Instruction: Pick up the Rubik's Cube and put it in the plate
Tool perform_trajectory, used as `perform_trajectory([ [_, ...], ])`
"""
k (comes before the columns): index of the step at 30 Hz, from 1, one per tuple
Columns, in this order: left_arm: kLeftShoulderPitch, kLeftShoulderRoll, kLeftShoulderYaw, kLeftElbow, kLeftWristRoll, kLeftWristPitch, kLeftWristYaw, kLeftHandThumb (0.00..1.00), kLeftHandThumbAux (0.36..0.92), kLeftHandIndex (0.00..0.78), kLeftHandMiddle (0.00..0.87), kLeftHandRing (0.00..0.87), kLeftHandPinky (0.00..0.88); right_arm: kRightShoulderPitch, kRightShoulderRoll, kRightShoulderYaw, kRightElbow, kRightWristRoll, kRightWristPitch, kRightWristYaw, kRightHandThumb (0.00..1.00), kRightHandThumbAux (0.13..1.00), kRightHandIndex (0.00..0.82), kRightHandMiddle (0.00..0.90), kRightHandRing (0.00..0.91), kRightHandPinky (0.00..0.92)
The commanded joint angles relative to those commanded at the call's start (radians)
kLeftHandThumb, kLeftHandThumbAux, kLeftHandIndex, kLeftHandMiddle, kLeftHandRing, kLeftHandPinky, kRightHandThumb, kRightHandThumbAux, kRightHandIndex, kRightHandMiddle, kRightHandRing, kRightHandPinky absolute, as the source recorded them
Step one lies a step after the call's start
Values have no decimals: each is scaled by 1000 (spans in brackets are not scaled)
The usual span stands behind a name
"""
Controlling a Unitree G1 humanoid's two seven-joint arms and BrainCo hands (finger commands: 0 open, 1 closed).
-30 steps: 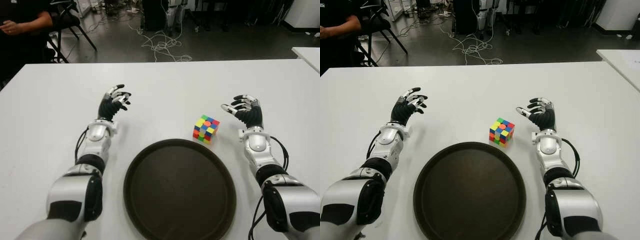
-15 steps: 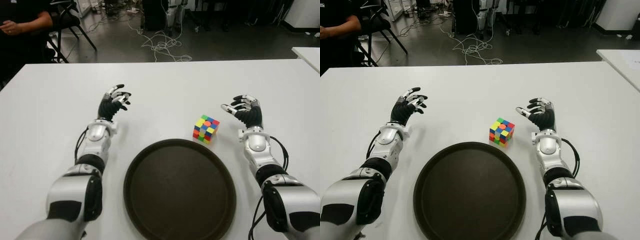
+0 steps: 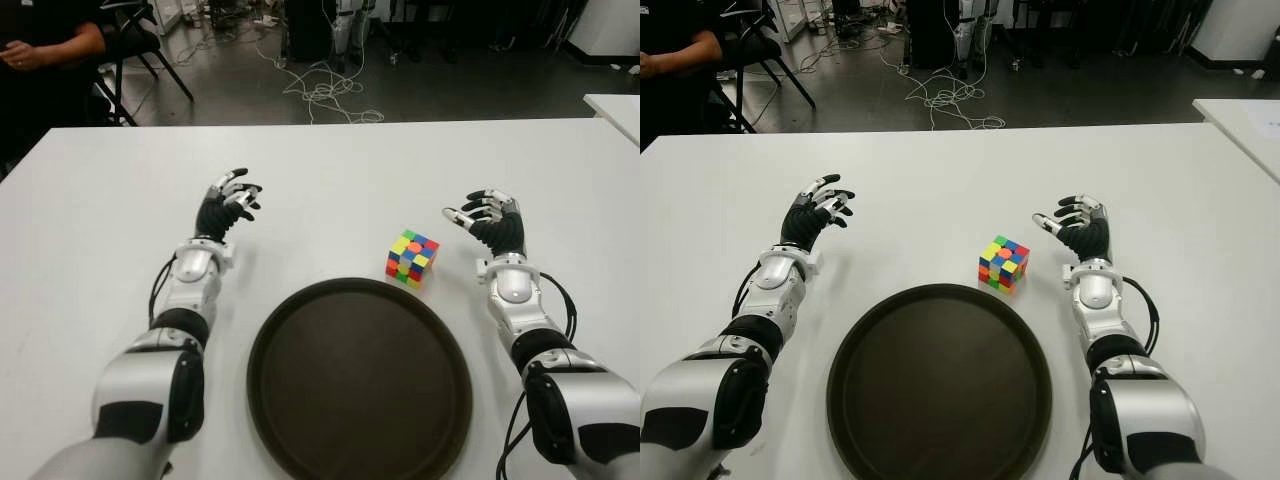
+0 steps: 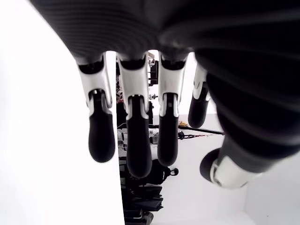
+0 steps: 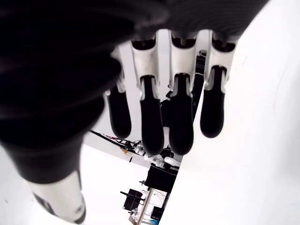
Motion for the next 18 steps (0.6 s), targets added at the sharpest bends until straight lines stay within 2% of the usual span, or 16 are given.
perform_trajectory([
  [9, 5, 3, 1, -3, -2, -5, -2, 157, 688, 213, 405, 497, 566, 1, -2, -10, -4, 10, -6, -6, 8, 779, 425, 470, 499, 498],
  [13, 6, 5, 2, -5, -3, -3, -4, 147, 689, 211, 402, 498, 566, 11, -14, -20, -40, 6, -67, -74, 1, 758, 389, 442, 479, 470],
  [18, 8, 7, 2, -5, -3, -3, -1, 142, 684, 213, 403, 500, 568, 35, -13, -9, -78, -33, -159, -190, 0, 750, 378, 421, 455, 440],
])
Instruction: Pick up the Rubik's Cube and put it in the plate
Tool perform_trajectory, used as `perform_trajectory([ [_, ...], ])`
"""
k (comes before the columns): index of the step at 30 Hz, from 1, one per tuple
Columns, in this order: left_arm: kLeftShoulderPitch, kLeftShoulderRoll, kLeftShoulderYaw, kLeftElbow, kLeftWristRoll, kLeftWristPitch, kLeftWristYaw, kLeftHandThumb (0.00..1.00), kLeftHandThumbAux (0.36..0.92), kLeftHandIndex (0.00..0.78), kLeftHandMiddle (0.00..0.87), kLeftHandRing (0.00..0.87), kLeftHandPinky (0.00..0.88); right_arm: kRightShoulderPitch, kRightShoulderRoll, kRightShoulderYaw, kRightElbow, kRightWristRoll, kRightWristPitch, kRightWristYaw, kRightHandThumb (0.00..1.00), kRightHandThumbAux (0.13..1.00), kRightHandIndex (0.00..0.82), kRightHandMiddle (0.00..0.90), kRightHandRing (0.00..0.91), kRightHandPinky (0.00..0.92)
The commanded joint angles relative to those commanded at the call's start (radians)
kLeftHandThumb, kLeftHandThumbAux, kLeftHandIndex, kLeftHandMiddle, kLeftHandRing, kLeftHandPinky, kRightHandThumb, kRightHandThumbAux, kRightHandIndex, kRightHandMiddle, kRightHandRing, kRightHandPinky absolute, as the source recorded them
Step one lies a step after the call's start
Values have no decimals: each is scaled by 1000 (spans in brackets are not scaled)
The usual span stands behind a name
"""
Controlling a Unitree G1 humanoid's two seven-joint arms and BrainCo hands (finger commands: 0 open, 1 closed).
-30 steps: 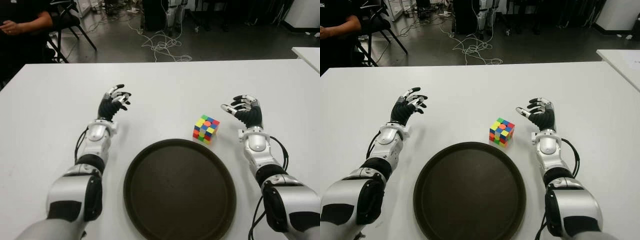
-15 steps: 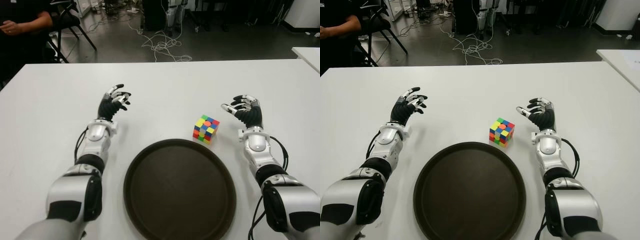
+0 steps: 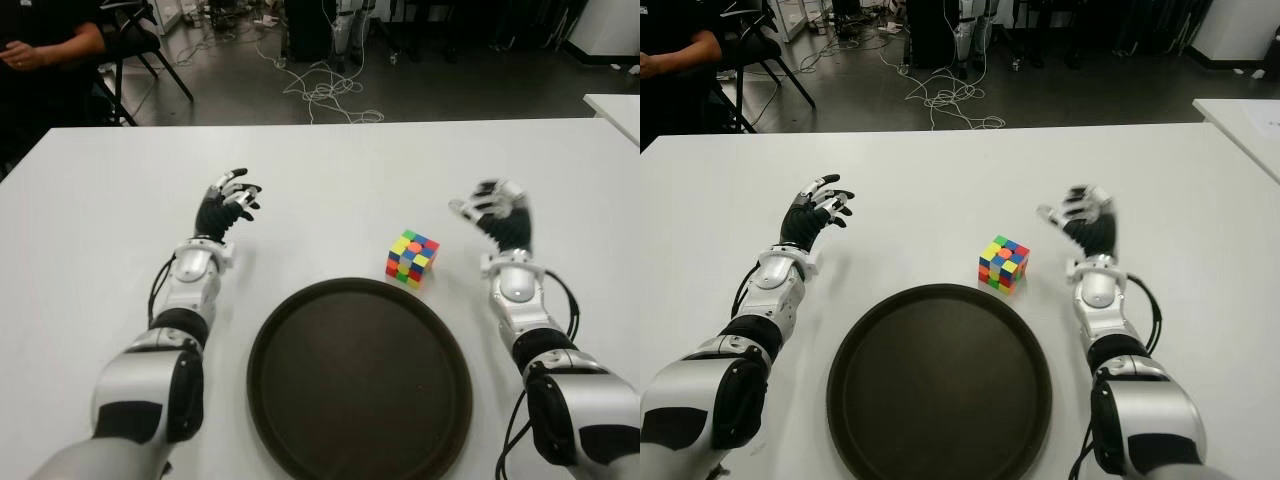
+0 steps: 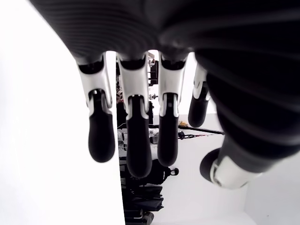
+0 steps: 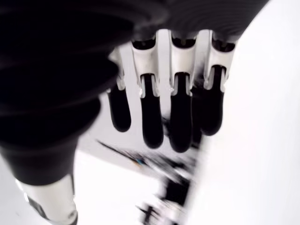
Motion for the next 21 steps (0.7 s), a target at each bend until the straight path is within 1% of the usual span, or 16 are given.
perform_trajectory([
  [3, 1, 3, 0, 0, 0, 0, 1, 137, 686, 212, 407, 502, 570, 1, -12, 18, -6, -49, -46, -96, 0, 741, 366, 412, 446, 426],
  [4, 1, 3, 0, 0, 0, 0, 1, 135, 691, 211, 404, 500, 569, -1, -24, 28, -19, -75, -58, -137, 0, 732, 350, 399, 429, 399],
  [5, 1, 4, 0, 0, 1, 1, 2, 133, 692, 211, 403, 499, 569, 5, -39, 42, -48, -118, -64, -195, 0, 732, 345, 395, 424, 392],
  [7, 1, 5, 0, 0, 1, 2, 2, 125, 695, 210, 394, 492, 566, 12, -56, 61, -79, -170, -69, -264, 0, 754, 312, 353, 367, 321],
  [8, 1, 6, 0, 0, 1, 2, 3, 124, 695, 210, 393, 491, 566, 17, -61, 69, -91, -194, -65, -296, 0, 757, 307, 347, 359, 312],
  [10, 1, 6, 0, 0, 1, 3, 5, 120, 693, 210, 393, 492, 566, 23, -71, 84, -117, -236, -54, -345, 0, 776, 284, 313, 313, 253],
  [11, 0, 7, 0, 0, 1, 5, 7, 119, 693, 210, 393, 493, 566, 34, -82, 96, -184, -278, -35, -373, 0, 780, 278, 305, 302, 240],
  [13, 0, 7, 0, 0, 1, 7, 9, 116, 696, 212, 405, 502, 572, 50, -94, 115, -275, -337, -8, -410, 0, 796, 243, 267, 251, 180],
  [17, 0, 7, 2, 0, -1, 9, 9, 115, 693, 211, 419, 508, 579, 93, -81, 147, -394, -417, 36, -459, 0, 803, 198, 221, 203, 148],
  [19, 0, 8, 3, 0, -1, 7, 8, 116, 690, 211, 425, 511, 583, 139, -69, 178, -478, -470, 35, -485, 0, 802, 172, 196, 180, 138],
  [21, 1, 8, 3, 0, -1, 6, 7, 127, 687, 214, 440, 520, 591, 163, -67, 195, -522, -496, 35, -495, 0, 807, 125, 149, 136, 113],
])
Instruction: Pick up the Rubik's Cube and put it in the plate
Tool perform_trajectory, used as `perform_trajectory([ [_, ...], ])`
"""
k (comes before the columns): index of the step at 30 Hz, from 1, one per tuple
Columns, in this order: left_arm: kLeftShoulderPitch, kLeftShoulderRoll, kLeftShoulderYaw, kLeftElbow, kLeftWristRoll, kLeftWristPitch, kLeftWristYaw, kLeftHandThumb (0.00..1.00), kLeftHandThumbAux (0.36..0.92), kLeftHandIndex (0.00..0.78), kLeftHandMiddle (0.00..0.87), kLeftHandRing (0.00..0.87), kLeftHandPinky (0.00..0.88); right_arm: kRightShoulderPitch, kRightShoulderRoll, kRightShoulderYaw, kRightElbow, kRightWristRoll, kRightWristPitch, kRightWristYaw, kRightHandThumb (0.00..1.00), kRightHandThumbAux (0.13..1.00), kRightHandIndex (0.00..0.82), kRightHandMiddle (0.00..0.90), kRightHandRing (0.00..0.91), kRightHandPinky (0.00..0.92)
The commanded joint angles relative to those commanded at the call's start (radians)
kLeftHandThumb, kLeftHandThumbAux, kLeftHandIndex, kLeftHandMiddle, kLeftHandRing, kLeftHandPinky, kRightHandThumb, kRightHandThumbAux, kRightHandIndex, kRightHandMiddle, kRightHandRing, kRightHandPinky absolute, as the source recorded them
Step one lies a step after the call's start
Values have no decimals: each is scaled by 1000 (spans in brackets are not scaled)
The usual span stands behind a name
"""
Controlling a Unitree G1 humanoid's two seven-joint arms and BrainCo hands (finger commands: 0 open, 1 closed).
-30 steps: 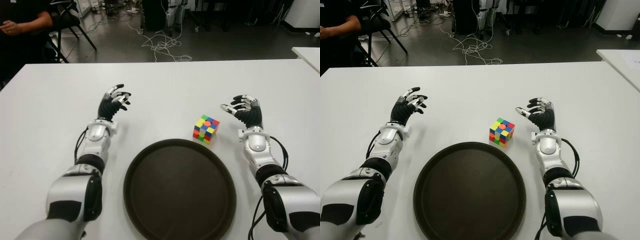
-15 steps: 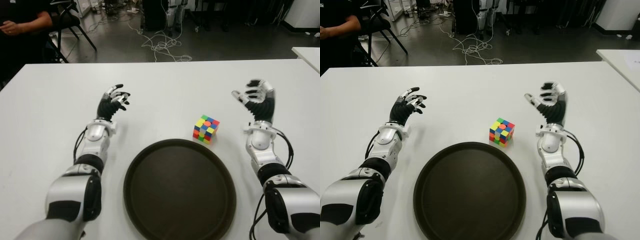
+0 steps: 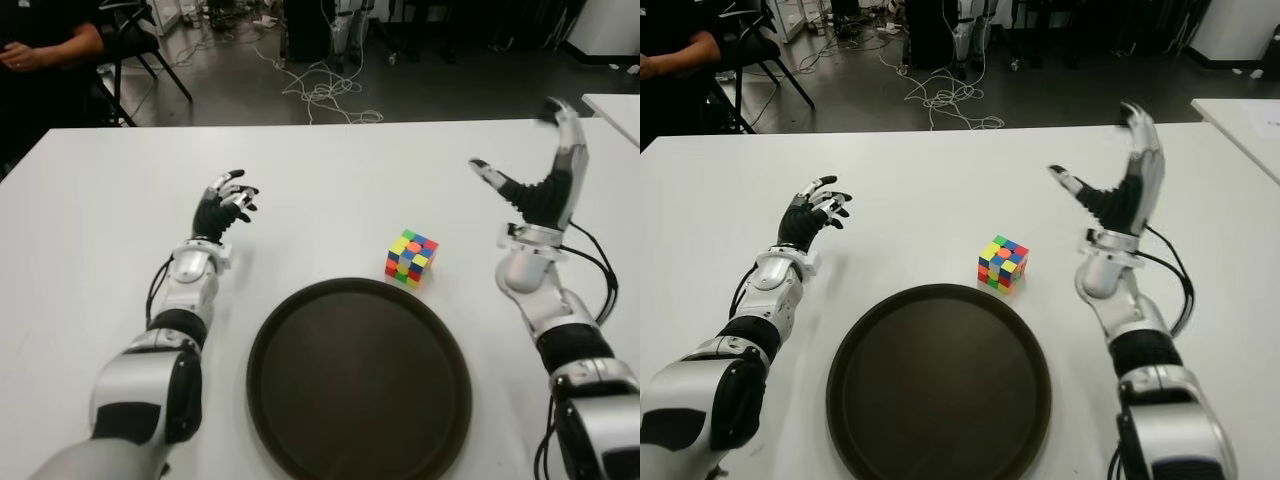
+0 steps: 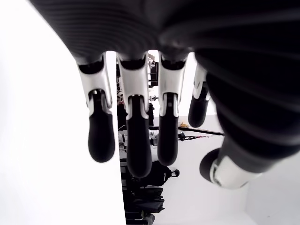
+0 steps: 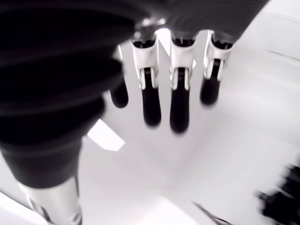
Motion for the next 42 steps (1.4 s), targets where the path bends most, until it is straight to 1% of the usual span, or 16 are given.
perform_trajectory([
  [4, 2, 1, 2, -1, -3, -4, -11, 141, 684, 217, 451, 525, 594, 5, -19, 25, -43, -41, -25, -6, 0, 822, 82, 101, 89, 88],
  [7, 2, 2, 4, -2, -5, -4, -17, 146, 679, 219, 436, 518, 581, 8, -28, 32, -60, -65, -27, -19, 0, 821, 61, 75, 64, 76],
  [11, 2, 3, 8, -1, -7, -4, -25, 152, 675, 208, 428, 511, 580, 10, -35, 44, -57, -102, -27, -54, 0, 812, 68, 86, 68, 84],
  [15, 2, 5, 11, -1, -7, -7, -30, 131, 679, 214, 426, 505, 571, 25, -36, 68, -65, -137, -28, -86, 0, 799, 82, 107, 88, 110],
  [19, 2, 5, 14, -1, -9, -6, -33, 118, 689, 222, 431, 507, 573, 39, -44, 99, -116, -163, -41, -80, 0, 781, 91, 122, 108, 129],
  [21, 1, 5, 14, -1, -8, -5, -31, 114, 694, 224, 430, 508, 575, 66, -62, 118, -178, -154, -65, -12, 0, 768, 94, 128, 116, 133],
  [23, 1, 5, 13, -1, -7, -6, -29, 112, 699, 224, 430, 510, 578, 93, -100, 138, -230, -124, -96, 93, 0, 754, 96, 131, 122, 139],
  [26, 1, 5, 12, -1, -5, -6, -26, 115, 704, 224, 431, 513, 581, 105, -137, 179, -241, -86, -129, 249, 0, 727, 97, 135, 135, 150],
  [29, 1, 6, 10, -1, -3, -4, -25, 120, 699, 223, 427, 510, 578, 108, -157, 197, -238, -56, -140, 359, 0, 718, 97, 138, 150, 154],
  [32, 1, 7, 7, -1, 1, -3, -22, 125, 697, 223, 423, 507, 577, 126, -195, 205, -271, -14, -124, 496, 0, 721, 96, 140, 154, 141],
  [34, 1, 7, 6, -1, 2, -3, -21, 126, 694, 223, 419, 503, 574, 138, -208, 203, -297, 5, -108, 565, 0, 722, 92, 140, 152, 127],
  [36, 1, 7, 6, -1, 3, -4, -21, 125, 693, 225, 421, 502, 573, 147, -213, 197, -318, 19, -95, 613, 0, 722, 90, 140, 150, 119],
  [37, 1, 7, 6, 0, 3, -4, -20, 124, 690, 229, 423, 504, 574, 152, -221, 198, -340, 27, -77, 657, 0, 728, 107, 156, 164, 132],
  [38, 0, 8, 5, 0, 4, -4, -20, 123, 689, 231, 424, 504, 574, 157, -226, 197, -357, 34, -63, 689, 0, 727, 102, 151, 159, 126],
  [39, 0, 8, 6, 0, 3, -5, -22, 125, 681, 232, 425, 506, 578, 162, -235, 200, -396, 34, -27, 747, 0, 738, 115, 159, 166, 136],
  [42, 0, 8, 8, 1, 1, -7, -26, 130, 675, 234, 427, 509, 582, 173, -242, 198, -458, 35, 30, 835, 0, 736, 85, 128, 136, 108],
])
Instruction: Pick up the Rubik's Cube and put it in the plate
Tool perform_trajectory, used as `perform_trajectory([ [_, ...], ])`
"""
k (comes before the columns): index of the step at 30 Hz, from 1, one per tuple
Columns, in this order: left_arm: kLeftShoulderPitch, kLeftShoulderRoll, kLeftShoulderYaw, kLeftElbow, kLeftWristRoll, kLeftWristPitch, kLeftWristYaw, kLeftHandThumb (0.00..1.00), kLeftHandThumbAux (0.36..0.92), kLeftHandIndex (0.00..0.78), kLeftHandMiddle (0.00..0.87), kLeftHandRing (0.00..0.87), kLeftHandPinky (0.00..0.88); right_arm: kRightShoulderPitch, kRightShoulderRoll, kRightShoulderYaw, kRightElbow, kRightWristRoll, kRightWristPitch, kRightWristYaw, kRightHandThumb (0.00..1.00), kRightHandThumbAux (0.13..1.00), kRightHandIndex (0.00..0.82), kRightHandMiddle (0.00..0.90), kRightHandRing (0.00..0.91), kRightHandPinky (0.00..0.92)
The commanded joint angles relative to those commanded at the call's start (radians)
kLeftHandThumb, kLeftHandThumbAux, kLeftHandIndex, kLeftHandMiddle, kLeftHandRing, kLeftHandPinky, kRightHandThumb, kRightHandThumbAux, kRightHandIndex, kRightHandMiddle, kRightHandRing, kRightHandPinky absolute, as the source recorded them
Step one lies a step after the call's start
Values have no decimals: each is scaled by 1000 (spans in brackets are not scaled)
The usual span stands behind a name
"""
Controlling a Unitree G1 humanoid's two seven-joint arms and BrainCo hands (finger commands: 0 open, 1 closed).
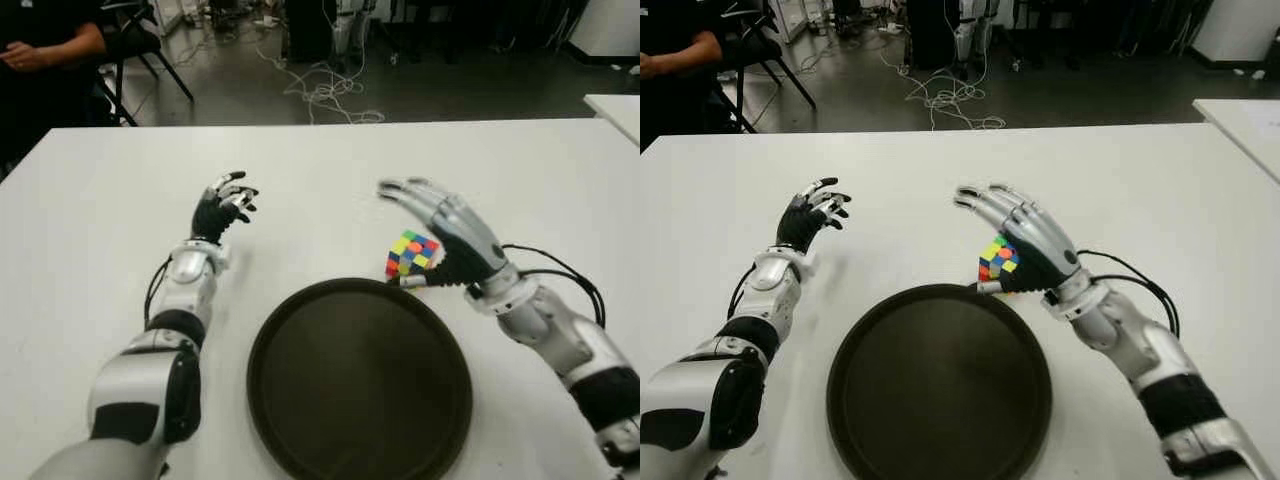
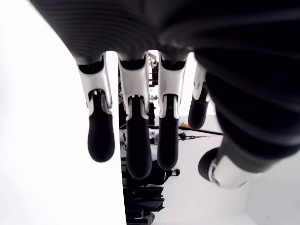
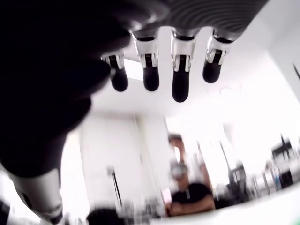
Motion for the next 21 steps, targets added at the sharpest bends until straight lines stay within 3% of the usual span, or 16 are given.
perform_trajectory([
  [7, 0, 2, 2, 1, -2, -4, -5, 126, 687, 233, 435, 513, 581, 31, 4, -17, -90, -30, 87, 76, 0, 739, 72, 111, 124, 102],
  [21, 0, 3, 11, 1, -12, -1, -23, 118, 703, 226, 430, 510, 576, 47, 11, -25, -141, -51, 153, 106, 0, 765, 79, 120, 127, 99],
])
